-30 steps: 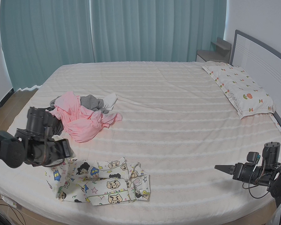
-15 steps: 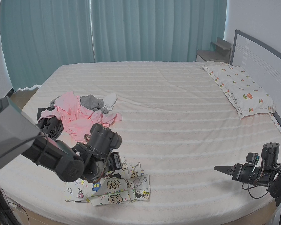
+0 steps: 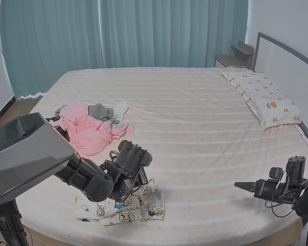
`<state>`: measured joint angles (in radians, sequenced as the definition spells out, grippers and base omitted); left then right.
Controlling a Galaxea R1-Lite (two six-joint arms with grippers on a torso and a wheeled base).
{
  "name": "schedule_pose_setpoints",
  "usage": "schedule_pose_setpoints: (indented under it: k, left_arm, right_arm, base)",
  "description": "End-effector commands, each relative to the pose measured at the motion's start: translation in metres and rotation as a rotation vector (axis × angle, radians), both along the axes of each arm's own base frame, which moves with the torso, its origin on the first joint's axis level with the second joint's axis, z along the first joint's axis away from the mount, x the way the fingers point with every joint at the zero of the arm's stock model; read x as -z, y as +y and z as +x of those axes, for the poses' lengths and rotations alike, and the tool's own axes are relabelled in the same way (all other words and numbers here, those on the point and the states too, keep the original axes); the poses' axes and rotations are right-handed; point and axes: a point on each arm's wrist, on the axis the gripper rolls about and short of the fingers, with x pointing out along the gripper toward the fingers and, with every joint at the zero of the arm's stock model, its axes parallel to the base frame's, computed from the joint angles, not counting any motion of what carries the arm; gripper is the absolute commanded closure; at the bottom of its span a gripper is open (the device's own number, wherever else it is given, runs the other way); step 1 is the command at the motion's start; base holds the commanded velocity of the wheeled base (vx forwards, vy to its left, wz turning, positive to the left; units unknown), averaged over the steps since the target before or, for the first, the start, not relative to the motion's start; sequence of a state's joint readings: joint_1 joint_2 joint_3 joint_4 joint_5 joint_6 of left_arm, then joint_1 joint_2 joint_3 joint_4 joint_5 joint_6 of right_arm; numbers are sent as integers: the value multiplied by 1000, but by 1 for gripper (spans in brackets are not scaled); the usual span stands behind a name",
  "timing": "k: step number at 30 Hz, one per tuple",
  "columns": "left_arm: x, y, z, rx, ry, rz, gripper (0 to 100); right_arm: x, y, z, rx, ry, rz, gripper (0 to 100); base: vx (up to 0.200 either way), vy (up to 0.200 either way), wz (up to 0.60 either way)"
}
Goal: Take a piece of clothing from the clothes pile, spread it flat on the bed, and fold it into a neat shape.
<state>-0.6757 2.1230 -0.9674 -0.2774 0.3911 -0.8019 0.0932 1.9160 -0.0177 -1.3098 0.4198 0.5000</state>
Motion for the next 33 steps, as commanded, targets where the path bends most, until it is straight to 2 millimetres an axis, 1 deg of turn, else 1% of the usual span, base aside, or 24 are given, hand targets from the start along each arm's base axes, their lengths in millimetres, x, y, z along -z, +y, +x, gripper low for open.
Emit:
schedule_pose_setpoints:
  k: [1, 7, 9, 12, 13, 14, 15, 17, 18, 19, 20, 24, 25, 28, 33]
  left_arm:
    - [4, -2, 0, 5, 7, 6, 0]
    - [4, -4, 2, -16, 3, -20, 0]
    - [3, -8, -4, -9, 9, -28, 0]
    - [0, -7, -10, -13, 12, -38, 0]
    - [-7, -6, -13, -17, -1, -53, 0]
    - [-10, -5, -14, -17, -3, -55, 0]
    - [-19, 0, -20, -18, -14, -66, 0]
    - [-22, 3, -23, -18, -17, -68, 0]
    - [-33, 11, -32, -19, -32, -85, 0]
    - [-36, 13, -34, -20, -34, -88, 0]
    - [-39, 19, -42, -20, -35, -93, 0]
    - [-41, 30, -54, -43, -26, -112, 0]
    - [-41, 31, -56, -57, -23, -125, 0]
    - [-42, 32, -57, -95, -17, -162, 0]
    - [-39, 36, -62, -103, -3, -165, 0]
  right_arm:
    - [3, 0, -4, -3, 20, -5, 0]
    - [3, 0, -4, -2, 23, -9, 0]
    - [5, 0, -4, -2, 30, -12, 0]
    - [5, 0, -4, -2, 31, -12, 0]
    - [5, 0, -4, -2, 33, -12, 0]
    - [5, 0, -4, -2, 31, -12, 0]
    - [5, 0, -4, -2, 31, -12, 0]
    - [5, 0, -4, -2, 31, -12, 0]
    - [5, 0, -4, -2, 33, -12, 0]
    - [5, 0, -4, -2, 33, -12, 0]
    - [5, 0, -4, -3, 33, -12, 0]
    - [5, 0, -4, -3, 33, -12, 0]
    - [5, 0, -4, -3, 33, -12, 0]
    - [6, 0, -4, -3, 34, -12, 0]
    - [6, 0, -4, -5, 36, -13, 0]
  base:
    - [0, 0, 0]
    - [0, 0, 0]
    - [0, 0, 0]
    - [0, 0, 0]
    - [0, 0, 0]
    - [0, 0, 0]
    - [0, 0, 0]
    - [0, 0, 0]
    - [0, 0, 0]
    - [0, 0, 0]
    - [0, 0, 0]
    - [0, 0, 0]
    - [0, 0, 0]
    - [-200, 0, 0]
    - [0, 0, 0]
